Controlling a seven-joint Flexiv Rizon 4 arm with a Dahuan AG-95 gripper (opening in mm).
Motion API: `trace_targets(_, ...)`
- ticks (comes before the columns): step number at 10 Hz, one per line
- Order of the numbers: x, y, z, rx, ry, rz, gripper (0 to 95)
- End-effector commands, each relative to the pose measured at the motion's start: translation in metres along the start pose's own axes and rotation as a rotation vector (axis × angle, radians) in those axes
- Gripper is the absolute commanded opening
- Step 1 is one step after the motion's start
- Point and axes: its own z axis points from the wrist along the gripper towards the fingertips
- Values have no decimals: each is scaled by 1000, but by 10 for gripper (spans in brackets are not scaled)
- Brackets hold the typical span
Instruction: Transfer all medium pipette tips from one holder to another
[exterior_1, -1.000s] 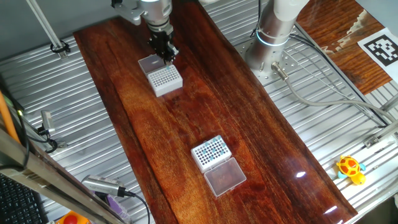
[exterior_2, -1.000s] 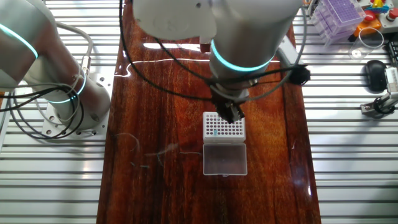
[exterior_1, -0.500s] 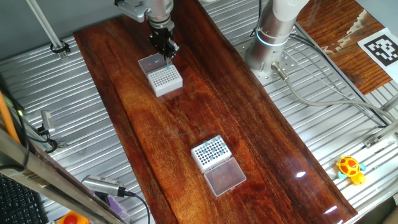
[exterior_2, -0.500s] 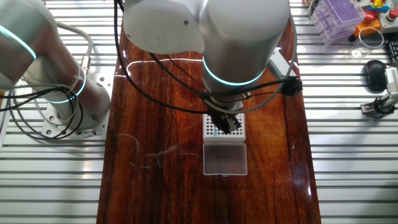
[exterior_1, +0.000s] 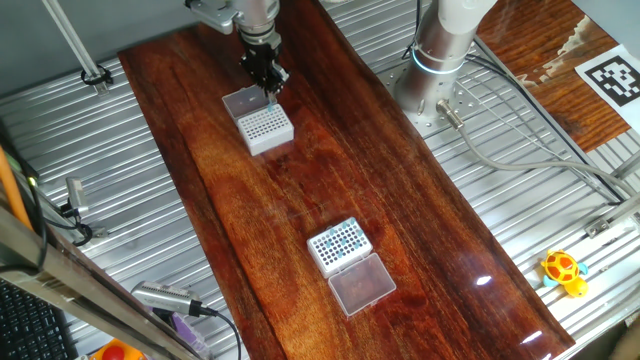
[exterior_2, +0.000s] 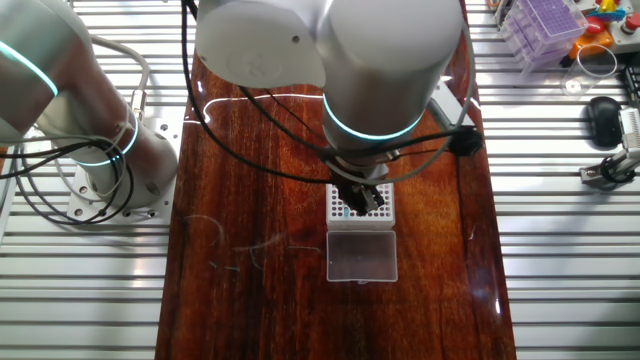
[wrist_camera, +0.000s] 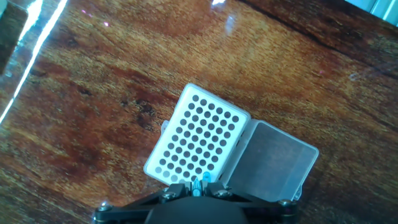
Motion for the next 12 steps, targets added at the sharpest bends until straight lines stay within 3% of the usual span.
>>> trace_targets(1,-2,-1,4,4,-3,-2,0)
trace_targets(12,2,1,5,1,-3,-2,0)
